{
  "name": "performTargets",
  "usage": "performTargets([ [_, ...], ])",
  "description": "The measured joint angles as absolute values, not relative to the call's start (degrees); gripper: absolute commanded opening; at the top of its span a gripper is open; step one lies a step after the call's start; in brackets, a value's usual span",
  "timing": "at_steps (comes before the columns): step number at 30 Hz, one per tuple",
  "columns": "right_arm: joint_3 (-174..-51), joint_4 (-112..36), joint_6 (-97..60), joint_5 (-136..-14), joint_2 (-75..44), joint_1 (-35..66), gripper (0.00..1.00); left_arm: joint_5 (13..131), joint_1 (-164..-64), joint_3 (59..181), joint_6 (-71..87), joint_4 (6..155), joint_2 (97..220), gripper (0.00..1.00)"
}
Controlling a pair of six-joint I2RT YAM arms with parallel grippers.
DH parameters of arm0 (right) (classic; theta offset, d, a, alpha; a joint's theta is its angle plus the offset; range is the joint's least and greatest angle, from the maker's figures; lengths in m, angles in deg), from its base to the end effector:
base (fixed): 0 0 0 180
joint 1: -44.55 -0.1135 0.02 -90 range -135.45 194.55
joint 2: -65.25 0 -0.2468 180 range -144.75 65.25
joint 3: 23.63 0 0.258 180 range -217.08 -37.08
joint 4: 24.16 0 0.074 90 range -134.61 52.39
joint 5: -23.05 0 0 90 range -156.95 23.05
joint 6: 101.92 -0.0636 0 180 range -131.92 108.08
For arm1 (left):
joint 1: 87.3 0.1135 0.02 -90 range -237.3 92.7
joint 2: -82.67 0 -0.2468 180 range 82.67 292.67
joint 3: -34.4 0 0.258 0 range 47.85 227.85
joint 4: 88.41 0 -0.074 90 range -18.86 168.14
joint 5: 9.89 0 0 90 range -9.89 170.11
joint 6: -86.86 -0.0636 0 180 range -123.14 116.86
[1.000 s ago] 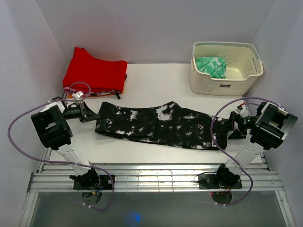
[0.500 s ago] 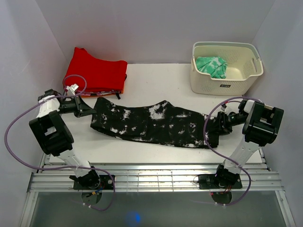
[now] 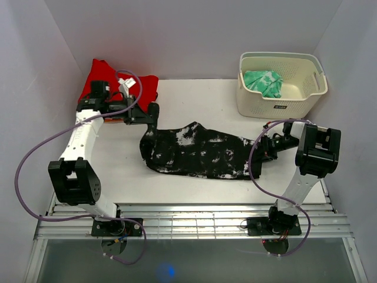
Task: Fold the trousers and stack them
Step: Fold the trousers
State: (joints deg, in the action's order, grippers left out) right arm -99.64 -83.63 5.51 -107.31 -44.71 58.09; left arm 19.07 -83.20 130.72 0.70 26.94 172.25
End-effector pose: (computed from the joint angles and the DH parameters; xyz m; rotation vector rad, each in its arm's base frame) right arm 0.3120 -0.0328 0.0791 -0.0650 2.8307 1.0254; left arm 0.3332 -0.0319 0.3018 0.2265 2.2879 -1.3348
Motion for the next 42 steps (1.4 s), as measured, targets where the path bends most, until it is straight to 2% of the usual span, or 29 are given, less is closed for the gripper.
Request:
performTargets([
  [10, -100.4, -81.1, 3.1, -109.3, -45.6, 54.9, 0.08, 27.9, -106.0, 129.1, 20.8, 44.4, 174.4, 0.0],
  [19, -100.3, -79.6, 1.7, -111.1, -45.9, 53.7, 0.08, 38.9, -122.8, 133.1, 31.5, 55.4, 187.7, 0.0],
  [25, -99.9, -78.4, 0.6, -112.2, -45.9, 53.2, 0.08, 47.6, -129.0, 137.9, 35.6, 57.2, 196.6, 0.0],
  [31, -99.0, -77.0, -0.5, -113.2, -45.9, 52.7, 0.08, 52.6, -133.2, 140.3, 38.5, 57.6, 200.1, 0.0],
  [42, -98.1, -75.5, -2.2, -113.9, -45.9, 51.5, 0.08, 55.8, -136.2, 146.9, 42.0, 58.1, 204.6, 0.0],
])
